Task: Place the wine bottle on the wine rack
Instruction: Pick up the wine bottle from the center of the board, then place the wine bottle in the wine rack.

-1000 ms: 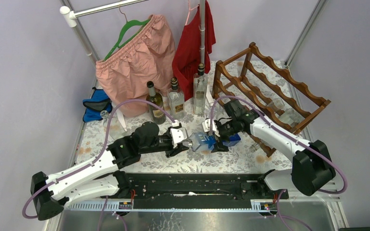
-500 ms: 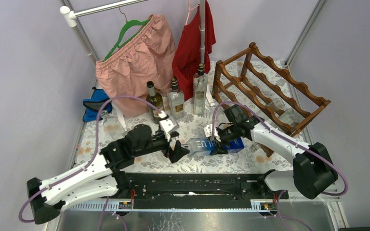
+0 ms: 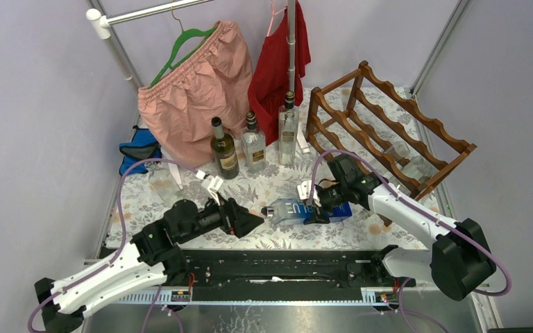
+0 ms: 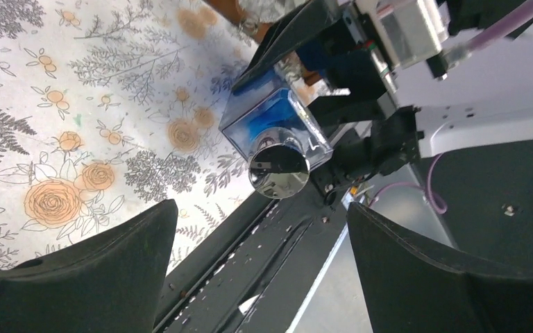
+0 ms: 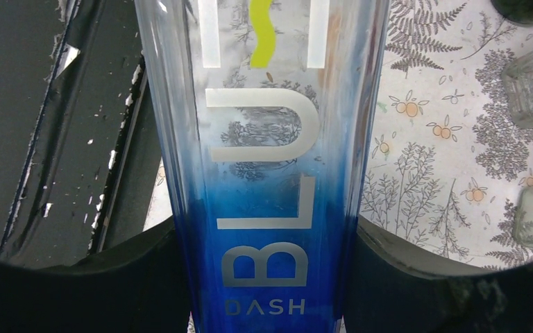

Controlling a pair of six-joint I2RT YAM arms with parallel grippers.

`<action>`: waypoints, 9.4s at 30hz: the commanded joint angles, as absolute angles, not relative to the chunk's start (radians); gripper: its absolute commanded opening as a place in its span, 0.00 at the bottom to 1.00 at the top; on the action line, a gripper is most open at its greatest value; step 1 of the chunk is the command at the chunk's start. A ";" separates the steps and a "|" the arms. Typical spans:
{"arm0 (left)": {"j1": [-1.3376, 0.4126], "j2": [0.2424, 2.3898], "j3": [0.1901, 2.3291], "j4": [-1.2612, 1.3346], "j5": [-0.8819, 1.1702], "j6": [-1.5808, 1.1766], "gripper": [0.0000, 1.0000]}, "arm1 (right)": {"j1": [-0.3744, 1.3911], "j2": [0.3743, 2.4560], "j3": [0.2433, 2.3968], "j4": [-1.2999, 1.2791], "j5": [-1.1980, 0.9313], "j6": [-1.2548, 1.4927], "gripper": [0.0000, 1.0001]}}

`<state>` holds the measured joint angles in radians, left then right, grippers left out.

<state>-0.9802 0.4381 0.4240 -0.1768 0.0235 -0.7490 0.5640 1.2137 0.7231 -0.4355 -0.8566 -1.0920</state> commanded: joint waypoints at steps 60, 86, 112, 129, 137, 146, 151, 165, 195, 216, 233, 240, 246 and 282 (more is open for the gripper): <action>-1.009 0.998 0.306 0.445 0.326 -0.162 0.76 | 0.643 1.442 0.899 -0.620 -0.983 -1.114 0.00; -0.954 1.085 0.301 0.503 0.460 -0.333 0.00 | 0.647 1.470 0.908 -0.630 -1.014 -1.095 0.11; -0.839 0.750 -0.175 1.090 0.168 -1.112 0.00 | 0.531 1.308 1.259 -0.789 -0.996 -0.689 1.00; -0.841 0.980 -0.128 1.333 0.056 -1.228 0.00 | 0.498 1.201 1.425 -0.788 -0.978 -0.548 1.00; -0.844 1.135 -0.089 1.471 0.016 -1.244 0.00 | 0.498 1.149 1.466 -0.798 -0.956 -0.518 1.00; -0.857 1.299 -0.017 1.589 0.003 -1.257 0.00 | 0.496 1.111 1.478 -0.804 -0.950 -0.506 1.00; -0.864 1.344 0.035 1.601 0.003 -1.250 0.00 | 0.488 1.090 1.427 -0.772 -0.960 -0.494 1.00; -0.865 1.441 0.153 1.607 -0.048 -1.255 0.00 | 0.442 1.024 1.330 -0.714 -1.005 -0.465 1.00; -0.861 1.573 0.306 1.614 -0.055 -1.300 0.00 | 0.418 0.984 1.266 -0.685 -1.041 -0.458 1.00; -0.855 1.635 0.380 1.616 -0.045 -1.336 0.00 | 0.414 0.970 1.249 -0.687 -1.048 -0.462 1.00; -0.854 1.760 0.467 1.615 -0.043 -1.359 0.00 | 0.414 0.967 1.249 -0.688 -1.054 -0.463 1.00; -0.855 1.846 0.526 1.615 -0.036 -1.346 0.00 | 0.414 0.971 1.250 -0.691 -1.055 -0.468 1.00; -0.860 1.956 0.582 1.614 -0.016 -1.358 0.00 | 0.414 0.977 1.249 -0.693 -1.052 -0.475 1.00; -0.940 2.186 0.837 1.441 -0.139 -1.325 0.25 | 0.411 0.973 1.220 -0.682 -1.051 -0.477 1.00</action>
